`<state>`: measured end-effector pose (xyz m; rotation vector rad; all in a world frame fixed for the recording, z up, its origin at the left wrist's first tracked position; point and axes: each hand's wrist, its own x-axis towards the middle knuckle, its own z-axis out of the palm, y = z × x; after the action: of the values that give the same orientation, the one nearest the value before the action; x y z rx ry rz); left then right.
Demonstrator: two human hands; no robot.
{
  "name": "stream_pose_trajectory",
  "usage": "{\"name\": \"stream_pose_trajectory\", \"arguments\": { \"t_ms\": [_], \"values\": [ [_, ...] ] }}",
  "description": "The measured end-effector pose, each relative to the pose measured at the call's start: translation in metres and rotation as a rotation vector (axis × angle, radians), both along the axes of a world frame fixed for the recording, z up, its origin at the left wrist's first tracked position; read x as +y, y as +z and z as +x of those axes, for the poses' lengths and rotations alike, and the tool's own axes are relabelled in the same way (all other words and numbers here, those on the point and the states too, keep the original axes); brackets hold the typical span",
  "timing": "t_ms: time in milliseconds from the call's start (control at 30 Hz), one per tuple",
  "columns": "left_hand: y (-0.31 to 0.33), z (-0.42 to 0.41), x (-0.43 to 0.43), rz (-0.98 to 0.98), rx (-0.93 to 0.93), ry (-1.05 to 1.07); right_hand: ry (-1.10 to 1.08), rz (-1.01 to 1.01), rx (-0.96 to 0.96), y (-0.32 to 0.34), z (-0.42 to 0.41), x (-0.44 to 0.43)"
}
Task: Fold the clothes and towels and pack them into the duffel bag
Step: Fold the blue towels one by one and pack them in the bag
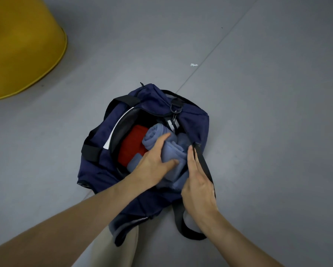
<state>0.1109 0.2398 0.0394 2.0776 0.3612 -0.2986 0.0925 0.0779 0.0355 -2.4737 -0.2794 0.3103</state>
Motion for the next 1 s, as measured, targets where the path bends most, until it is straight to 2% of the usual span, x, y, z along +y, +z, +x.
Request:
{"name": "stream_pose_trajectory", "arguments": {
  "t_ms": [100, 333, 500, 600, 667, 833, 933, 1000],
  "values": [
    [-0.007, 0.01, 0.004, 0.048, 0.022, -0.009, -0.025, 0.001, 0.009, 0.004, 0.002, -0.004],
    [-0.029, -0.001, 0.017, 0.437, 0.036, -0.23, 0.036, 0.021, 0.023, -0.005, -0.002, -0.009],
    [-0.029, 0.01, 0.011, 0.602, 0.065, -0.314, 0.059, 0.049, 0.024, -0.007, 0.0, -0.01],
    [-0.023, 0.005, 0.007, 0.979, 0.023, -0.422, 0.134, 0.014, -0.013, -0.007, -0.002, -0.01],
    [-0.014, -0.002, 0.009, 1.121, -0.059, -0.376, 0.165, 0.024, -0.054, -0.009, -0.002, -0.01],
    [0.019, -0.012, 0.019, 1.02, -0.271, -0.279, 0.203, 0.151, -0.051, 0.001, -0.006, -0.026],
    [0.041, -0.003, -0.011, 0.76, -0.451, -0.402, 0.283, 0.126, -0.052, 0.018, 0.0, -0.062],
    [0.052, 0.007, -0.035, 0.613, -0.436, -0.582, 0.288, 0.108, -0.062, 0.032, 0.007, -0.092]
  ]
}}
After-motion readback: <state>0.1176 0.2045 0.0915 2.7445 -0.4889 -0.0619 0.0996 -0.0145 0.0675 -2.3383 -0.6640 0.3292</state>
